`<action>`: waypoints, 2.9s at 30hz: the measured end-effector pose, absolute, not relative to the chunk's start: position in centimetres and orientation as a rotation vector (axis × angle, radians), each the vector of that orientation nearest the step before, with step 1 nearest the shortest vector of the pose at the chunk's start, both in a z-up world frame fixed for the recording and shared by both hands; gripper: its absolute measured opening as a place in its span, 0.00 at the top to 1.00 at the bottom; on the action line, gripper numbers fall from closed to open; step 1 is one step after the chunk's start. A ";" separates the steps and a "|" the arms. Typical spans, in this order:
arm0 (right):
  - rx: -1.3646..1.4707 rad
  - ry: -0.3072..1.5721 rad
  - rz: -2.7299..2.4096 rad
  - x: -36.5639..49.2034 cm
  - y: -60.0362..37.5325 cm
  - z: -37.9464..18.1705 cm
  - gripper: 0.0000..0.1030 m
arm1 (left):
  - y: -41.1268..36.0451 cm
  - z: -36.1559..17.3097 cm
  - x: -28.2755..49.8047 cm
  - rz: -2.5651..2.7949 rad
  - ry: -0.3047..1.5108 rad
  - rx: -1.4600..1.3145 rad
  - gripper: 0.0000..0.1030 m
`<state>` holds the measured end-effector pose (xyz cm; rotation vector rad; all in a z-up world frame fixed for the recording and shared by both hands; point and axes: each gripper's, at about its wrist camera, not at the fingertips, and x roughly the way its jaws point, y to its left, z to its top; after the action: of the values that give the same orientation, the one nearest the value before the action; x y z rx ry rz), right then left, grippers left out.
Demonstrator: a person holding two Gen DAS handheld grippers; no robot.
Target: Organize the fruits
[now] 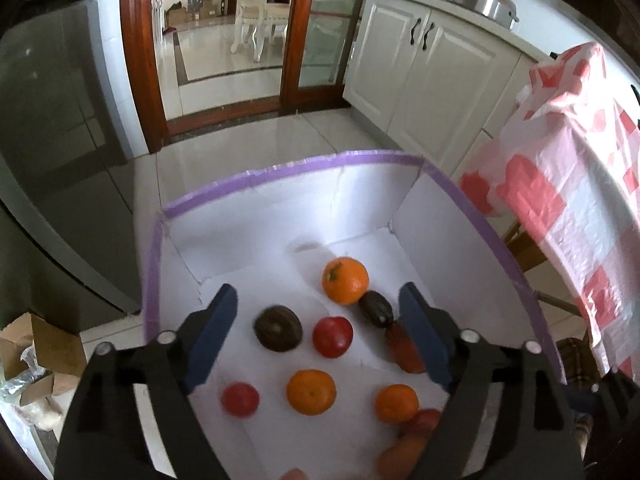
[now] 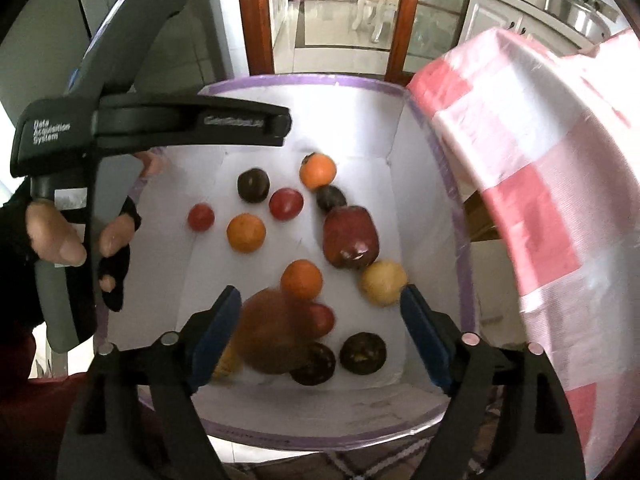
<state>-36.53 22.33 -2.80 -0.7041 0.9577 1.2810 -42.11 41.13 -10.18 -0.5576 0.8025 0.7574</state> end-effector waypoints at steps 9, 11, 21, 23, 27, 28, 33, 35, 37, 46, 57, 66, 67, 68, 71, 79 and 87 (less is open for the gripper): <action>-0.642 0.912 1.270 -35.7 21.9 0.8 0.16 | 41.6 -7.5 -43.0 0.746 0.756 -0.546 0.02; -0.628 0.899 1.271 -35.6 21.8 1.7 0.15 | 41.6 -6.9 -43.2 0.738 0.752 -0.542 0.02; -0.516 0.769 1.258 -35.2 20.5 8.1 0.15 | 38.9 0.5 -45.5 0.822 0.599 -0.355 0.02; -0.482 0.747 1.227 -34.8 20.0 9.5 0.15 | 38.5 2.0 -45.8 0.856 0.582 -0.337 0.02; -0.418 0.798 1.153 -33.3 19.3 11.8 0.15 | 37.5 4.6 -46.5 0.946 0.584 -0.285 0.02; -0.396 0.818 1.150 -32.9 19.2 12.2 0.15 | 37.3 5.1 -46.5 0.940 0.590 -0.278 0.02; -0.300 0.912 1.128 -31.7 18.8 13.4 0.15 | 37.4 5.7 -46.3 0.818 0.652 -0.344 0.02; -0.304 0.930 1.107 -31.7 18.9 13.1 0.15 | 37.5 5.1 -45.9 0.766 0.693 -0.382 0.02; -0.326 0.938 1.088 -31.8 19.2 12.3 0.15 | 37.5 4.4 -45.6 0.766 0.722 -0.387 0.02; -0.495 0.964 1.044 -33.6 20.9 7.7 0.15 | 38.1 0.3 -44.7 0.779 0.849 -0.431 0.02; -0.663 1.049 1.059 -35.9 22.4 2.1 0.15 | 38.3 -3.9 -43.8 0.776 0.980 -0.447 0.02; -0.707 1.095 1.068 -36.4 22.7 0.7 0.15 | 37.7 -5.5 -43.2 0.745 1.025 -0.461 0.02; -0.705 1.096 1.068 -36.4 22.6 0.7 0.15 | 37.7 -5.5 -43.2 0.744 1.026 -0.462 0.02; -0.705 1.096 1.068 -36.4 22.7 0.7 0.15 | 37.6 -5.5 -43.1 0.744 1.026 -0.462 0.02; -0.707 1.096 1.071 -36.4 22.6 0.8 0.15 | 37.6 -5.6 -43.1 0.745 1.025 -0.462 0.02; -0.711 1.095 1.071 -36.4 22.6 0.7 0.15 | 37.6 -5.6 -43.1 0.744 1.026 -0.462 0.02; -0.712 1.096 1.071 -36.4 22.5 0.7 0.15 | 37.6 -5.6 -43.1 0.745 1.027 -0.462 0.02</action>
<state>-36.38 22.52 0.71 -0.7116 1.0964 1.0714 -43.14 37.61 -5.60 -0.4615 1.0271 0.7445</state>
